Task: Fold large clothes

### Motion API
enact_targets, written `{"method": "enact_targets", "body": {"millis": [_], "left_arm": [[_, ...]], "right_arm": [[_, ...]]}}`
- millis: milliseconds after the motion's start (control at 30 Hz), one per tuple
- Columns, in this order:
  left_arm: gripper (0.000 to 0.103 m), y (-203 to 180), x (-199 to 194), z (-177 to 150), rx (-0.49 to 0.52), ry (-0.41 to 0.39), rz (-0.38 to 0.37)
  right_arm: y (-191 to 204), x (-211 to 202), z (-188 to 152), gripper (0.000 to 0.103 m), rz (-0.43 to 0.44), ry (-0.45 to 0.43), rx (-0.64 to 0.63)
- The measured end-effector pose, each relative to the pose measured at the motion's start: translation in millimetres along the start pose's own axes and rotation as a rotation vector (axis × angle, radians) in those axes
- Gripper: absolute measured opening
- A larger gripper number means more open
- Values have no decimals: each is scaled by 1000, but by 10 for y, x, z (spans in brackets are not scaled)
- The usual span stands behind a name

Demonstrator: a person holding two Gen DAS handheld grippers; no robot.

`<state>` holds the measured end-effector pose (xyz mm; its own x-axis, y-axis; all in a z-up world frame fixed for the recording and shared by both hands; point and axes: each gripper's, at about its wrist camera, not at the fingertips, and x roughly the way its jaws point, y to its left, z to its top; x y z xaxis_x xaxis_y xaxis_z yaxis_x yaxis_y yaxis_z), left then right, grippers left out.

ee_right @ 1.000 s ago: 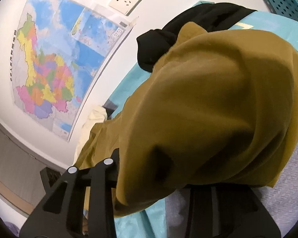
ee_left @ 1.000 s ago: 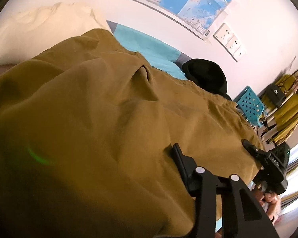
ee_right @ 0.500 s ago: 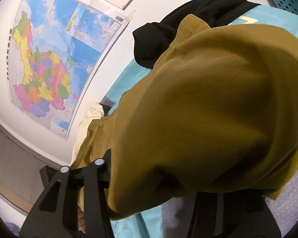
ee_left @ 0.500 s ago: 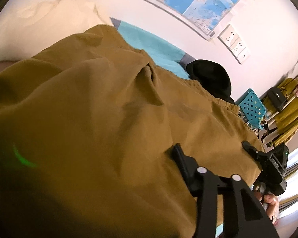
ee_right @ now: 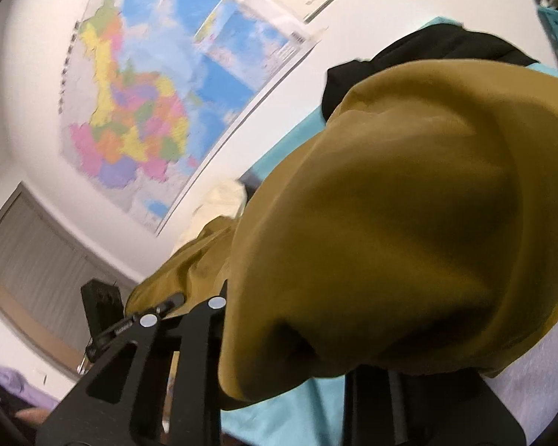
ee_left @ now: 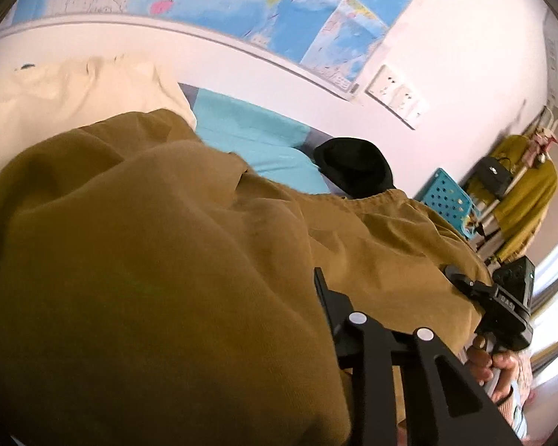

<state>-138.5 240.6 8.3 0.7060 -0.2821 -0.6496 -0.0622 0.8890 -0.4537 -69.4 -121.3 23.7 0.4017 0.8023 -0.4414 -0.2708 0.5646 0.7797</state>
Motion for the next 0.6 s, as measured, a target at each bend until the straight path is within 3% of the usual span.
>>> {"method": "enact_targets", "body": {"millis": [167,267,333,400,433,467,533,600], "left_arm": [[50,283,297,-149,-67,149,37],[58,345,343,-192,-88,139,22],[72,319,374,-176,-80,142,-13],[70,272,401,-164,-76,131,8],[61,236,410,-156,-68,126,29],[55,219,416,-149,-60,120,55],[43,205,391,-124,-52,108,58],[38,181,340,-98,-38,100,65]], "right_arm": [[-307,153,-137,44,-65,104,110],[-363,163,-159,53,-53,97,129],[-363,203,-159,60,-38,96,142],[-341,238,-151,61,-55,95,135],[-328,247,-147,58,-56,91,131],[-313,251,-148,43,-59,87,122],[-263,244,-142,32,-47,77,90],[-170,215,-129,27,-48,66,49]]}}
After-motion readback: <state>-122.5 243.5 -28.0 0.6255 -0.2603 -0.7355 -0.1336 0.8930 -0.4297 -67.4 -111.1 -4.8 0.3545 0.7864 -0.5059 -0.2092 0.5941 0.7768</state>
